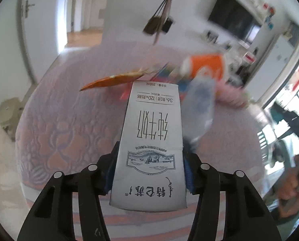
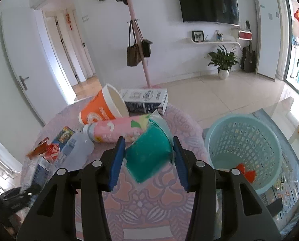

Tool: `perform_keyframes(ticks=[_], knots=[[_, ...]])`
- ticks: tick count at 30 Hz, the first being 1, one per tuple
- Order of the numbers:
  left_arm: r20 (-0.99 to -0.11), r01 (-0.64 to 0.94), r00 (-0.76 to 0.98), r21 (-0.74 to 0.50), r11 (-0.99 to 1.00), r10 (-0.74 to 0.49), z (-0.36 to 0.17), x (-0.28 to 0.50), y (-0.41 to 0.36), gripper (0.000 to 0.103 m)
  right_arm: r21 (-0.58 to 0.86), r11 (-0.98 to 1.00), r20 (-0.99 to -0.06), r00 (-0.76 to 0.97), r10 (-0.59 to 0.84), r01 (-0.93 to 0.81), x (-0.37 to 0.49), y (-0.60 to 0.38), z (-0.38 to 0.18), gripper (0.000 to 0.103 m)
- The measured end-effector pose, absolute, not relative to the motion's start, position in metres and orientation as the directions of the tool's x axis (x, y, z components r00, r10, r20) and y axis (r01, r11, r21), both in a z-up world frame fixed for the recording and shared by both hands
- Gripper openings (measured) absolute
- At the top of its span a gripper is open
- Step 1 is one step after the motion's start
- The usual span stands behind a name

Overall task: Collect trash
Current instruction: 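Carry both to the blue basket and open both tools to drop them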

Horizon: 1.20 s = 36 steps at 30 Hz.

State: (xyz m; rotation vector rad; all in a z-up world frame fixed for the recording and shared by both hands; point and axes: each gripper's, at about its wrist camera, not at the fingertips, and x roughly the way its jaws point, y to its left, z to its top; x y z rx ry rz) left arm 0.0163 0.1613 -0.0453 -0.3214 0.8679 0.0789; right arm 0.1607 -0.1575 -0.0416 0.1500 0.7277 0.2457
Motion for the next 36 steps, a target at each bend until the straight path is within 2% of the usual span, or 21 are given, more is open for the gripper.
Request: perform_keyframes(ticks=[7, 16, 23, 28, 36], knots=[[-0.649, -0.055, 0.746, -0.285, 0.957, -0.150, 0.008, 0.038, 0.119, 0.052, 0.240, 0.962, -0.590, 0.768, 0.248, -0.126, 0.163, -0.191, -0.023, 0.044], [-0.611, 0.167, 0.729, -0.280, 0.946, -0.309, 0.024, 0.120, 0.010, 0.052, 0.239, 0.971, -0.584, 0.800, 0.134, 0.012, 0.182, -0.257, -0.024, 0.044], [-0.644, 0.290, 0.635, -0.313, 0.904, -0.426, -0.005, 0.179, -0.073, 0.052, 0.236, 0.957, -0.648, 0.761, 0.027, 0.167, 0.202, -0.318, -0.057, 0.044], [-0.691, 0.324, 0.551, -0.339, 0.883, -0.468, -0.042, 0.210, -0.113, 0.052, 0.220, 0.929, -0.743, 0.668, -0.038, 0.298, 0.218, -0.357, -0.102, 0.044], [-0.719, 0.339, 0.488, -0.365, 0.867, -0.494, -0.080, 0.231, -0.148, 0.052, 0.204, 0.915, -0.815, 0.578, -0.039, 0.349, 0.228, -0.376, -0.153, 0.047]])
